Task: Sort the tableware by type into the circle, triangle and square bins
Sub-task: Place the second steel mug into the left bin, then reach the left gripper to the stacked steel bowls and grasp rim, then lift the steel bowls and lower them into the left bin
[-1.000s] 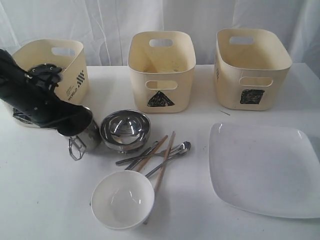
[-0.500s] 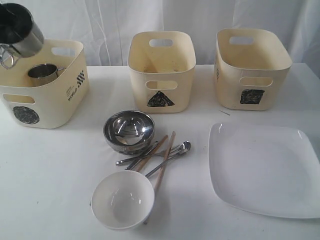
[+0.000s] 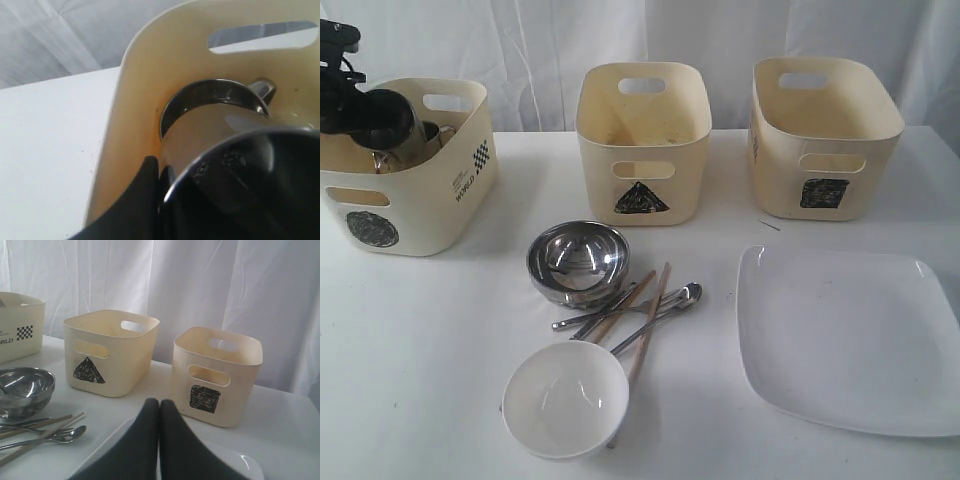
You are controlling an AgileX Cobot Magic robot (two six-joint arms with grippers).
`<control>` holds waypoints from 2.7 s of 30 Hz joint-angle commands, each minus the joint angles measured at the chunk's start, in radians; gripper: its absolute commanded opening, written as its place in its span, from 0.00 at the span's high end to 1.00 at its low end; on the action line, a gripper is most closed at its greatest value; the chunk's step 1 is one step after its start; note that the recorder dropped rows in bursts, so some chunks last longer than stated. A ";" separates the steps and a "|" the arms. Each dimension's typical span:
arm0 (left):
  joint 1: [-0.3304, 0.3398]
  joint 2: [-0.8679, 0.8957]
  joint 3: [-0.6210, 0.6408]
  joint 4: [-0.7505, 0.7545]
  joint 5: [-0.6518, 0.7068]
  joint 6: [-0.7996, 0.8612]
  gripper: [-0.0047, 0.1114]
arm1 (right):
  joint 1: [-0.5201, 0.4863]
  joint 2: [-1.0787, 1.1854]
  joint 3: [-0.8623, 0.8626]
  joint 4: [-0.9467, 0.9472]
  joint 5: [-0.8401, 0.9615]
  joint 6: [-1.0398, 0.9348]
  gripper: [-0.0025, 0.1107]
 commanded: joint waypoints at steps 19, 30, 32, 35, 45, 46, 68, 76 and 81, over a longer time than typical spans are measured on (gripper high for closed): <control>-0.141 -0.239 -0.009 -0.114 0.420 0.038 0.62 | -0.002 -0.006 0.005 -0.003 -0.003 0.005 0.98; -0.308 -0.304 0.089 -0.162 0.589 0.038 0.62 | -0.002 -0.006 0.005 0.000 -0.003 0.004 0.98; -0.347 -0.304 0.119 -0.164 0.569 0.038 0.62 | -0.002 -0.006 0.005 0.000 -0.003 0.004 0.98; -0.416 -0.304 0.173 -0.187 0.493 0.031 0.50 | -0.002 -0.006 0.005 0.000 -0.003 0.004 0.98; -0.445 -0.158 0.200 -0.261 0.449 -0.038 0.43 | -0.002 -0.006 0.005 0.000 -0.003 0.004 0.98; -0.445 -0.144 0.200 -0.268 0.446 -0.038 0.43 | -0.002 -0.006 0.005 0.000 -0.003 0.004 0.98; -0.443 -0.203 0.093 -0.105 0.538 0.047 0.96 | -0.002 -0.006 0.005 0.000 -0.003 0.004 0.98; -0.300 -0.400 -0.039 0.032 0.590 -0.004 0.96 | -0.002 -0.006 0.005 0.000 -0.003 0.004 0.98; -0.135 -0.396 -0.052 0.024 0.531 -0.036 0.96 | -0.002 -0.006 0.005 0.000 -0.003 0.004 0.98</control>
